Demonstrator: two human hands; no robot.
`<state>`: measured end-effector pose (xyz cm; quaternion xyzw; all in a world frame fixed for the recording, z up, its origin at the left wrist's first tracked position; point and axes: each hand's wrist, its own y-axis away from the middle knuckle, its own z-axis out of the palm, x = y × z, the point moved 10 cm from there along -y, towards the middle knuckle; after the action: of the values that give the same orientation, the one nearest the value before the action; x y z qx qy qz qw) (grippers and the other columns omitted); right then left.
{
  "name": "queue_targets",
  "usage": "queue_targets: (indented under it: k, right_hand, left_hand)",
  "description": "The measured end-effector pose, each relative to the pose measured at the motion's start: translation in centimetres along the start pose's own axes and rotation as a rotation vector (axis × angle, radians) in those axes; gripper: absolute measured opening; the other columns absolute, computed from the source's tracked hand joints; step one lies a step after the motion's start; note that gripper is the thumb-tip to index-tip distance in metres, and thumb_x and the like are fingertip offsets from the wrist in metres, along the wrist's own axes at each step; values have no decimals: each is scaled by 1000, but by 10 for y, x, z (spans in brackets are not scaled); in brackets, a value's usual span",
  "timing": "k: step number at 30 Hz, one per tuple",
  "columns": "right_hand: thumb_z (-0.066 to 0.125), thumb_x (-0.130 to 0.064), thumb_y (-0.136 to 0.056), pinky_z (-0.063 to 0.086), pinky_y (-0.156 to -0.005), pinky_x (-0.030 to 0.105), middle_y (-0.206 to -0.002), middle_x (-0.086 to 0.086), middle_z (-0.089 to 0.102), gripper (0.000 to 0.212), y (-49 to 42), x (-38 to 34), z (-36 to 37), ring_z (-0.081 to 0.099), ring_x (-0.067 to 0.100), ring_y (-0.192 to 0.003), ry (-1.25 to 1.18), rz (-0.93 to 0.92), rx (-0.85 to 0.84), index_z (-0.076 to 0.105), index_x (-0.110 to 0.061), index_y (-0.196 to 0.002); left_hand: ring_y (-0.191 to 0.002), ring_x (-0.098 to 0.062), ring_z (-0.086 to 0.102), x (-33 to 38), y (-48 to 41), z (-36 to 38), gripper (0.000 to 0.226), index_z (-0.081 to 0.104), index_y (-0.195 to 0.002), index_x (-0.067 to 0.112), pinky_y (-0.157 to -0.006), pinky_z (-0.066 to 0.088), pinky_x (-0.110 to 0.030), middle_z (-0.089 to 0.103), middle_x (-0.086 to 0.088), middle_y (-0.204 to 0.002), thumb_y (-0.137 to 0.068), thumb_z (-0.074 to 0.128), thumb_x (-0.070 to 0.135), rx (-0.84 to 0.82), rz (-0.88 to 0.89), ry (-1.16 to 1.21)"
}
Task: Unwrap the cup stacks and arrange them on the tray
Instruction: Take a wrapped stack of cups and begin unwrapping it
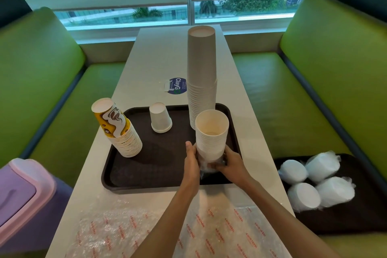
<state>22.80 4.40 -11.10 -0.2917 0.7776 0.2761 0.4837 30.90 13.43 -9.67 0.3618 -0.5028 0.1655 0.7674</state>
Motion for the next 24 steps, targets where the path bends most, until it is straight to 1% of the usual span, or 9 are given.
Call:
queue_targets:
  k: [3, 5, 7, 9, 10, 13, 17, 20, 24]
  right_hand:
    - [82, -13, -73, 42, -104, 31, -130, -5, 51, 95, 0, -8, 2, 47, 17, -126, 2, 5, -53, 24, -19, -148]
    - [85, -21, -68, 37, -109, 34, -139, -7, 42, 115, 2, -17, -3, 40, 13, -130, -14, -16, -52, 7, -26, -152]
    - [86, -27, -65, 34, -112, 35, -145, -6, 37, 121, 6, -35, -12, 36, 11, -133, -51, -69, 4, 1, -36, -151]
    - [88, -33, -61, 33, -111, 34, -148, -5, 34, 121, 9, -56, -21, 35, 12, -135, -85, -122, 94, 2, -41, -147]
    - [89, -34, -59, 33, -111, 34, -147, -6, 35, 122, 10, -68, -25, 36, 12, -134, -98, -148, 140, 5, -37, -148]
    - [92, -34, -55, 40, -107, 36, -143, -4, 42, 122, 7, -95, -32, 44, 15, -130, -56, -210, 222, 17, -22, -150]
    - [90, -26, -62, 44, -98, 27, -134, 2, 52, 98, 5, -115, -34, 53, 19, -119, -10, -205, 271, 33, -16, -141]
    - [87, -25, -65, 43, -102, 35, -134, 7, 52, 92, 0, -117, -28, 52, 24, -122, 25, -166, 262, 35, -15, -140]
    - [89, -29, -62, 44, -104, 37, -133, 7, 53, 95, -4, -115, -23, 52, 23, -122, 14, -153, 259, 35, -15, -140]
  left_hand:
    - [-103, -8, 58, 7, -1, -5, 47, 61, -106, 29, -80, 47, -19, 65, 10, -104, -102, 16, 45, 16, 14, -22]
    - [-111, -9, 53, 23, 0, -8, 46, 58, -120, 23, -88, 43, -18, 61, 7, -119, -102, 21, 43, 7, 60, -58]
    - [-110, -6, 52, 51, 2, -12, 39, 57, -121, 21, -86, 40, -16, 58, 6, -121, -102, 28, 39, 27, 150, -85]
    - [-108, -6, 53, 84, 6, -12, 27, 56, -114, 26, -88, 40, -21, 59, 9, -115, -102, 34, 35, 22, 256, -131]
    - [-109, -8, 53, 101, 9, -9, 27, 55, -117, 24, -92, 41, -25, 59, 8, -116, -101, 36, 35, 0, 305, -174]
    - [-113, -10, 55, 138, 17, 11, 42, 49, -132, 19, -100, 44, -31, 56, 4, -128, -94, 49, 39, -131, 408, -421]
    - [-119, -12, 49, 154, 22, 36, 66, 42, -139, 21, -104, 41, -33, 48, 5, -134, -82, 71, 38, -236, 481, -940]
    - [-125, -19, 44, 157, 25, 47, 76, 39, -142, 17, -104, 37, -34, 41, -1, -143, -79, 74, 39, -286, 531, -1228]
    - [-126, -20, 43, 162, 20, 49, 82, 38, -143, 17, -103, 36, -33, 41, -2, -144, -76, 76, 42, -304, 521, -1417]
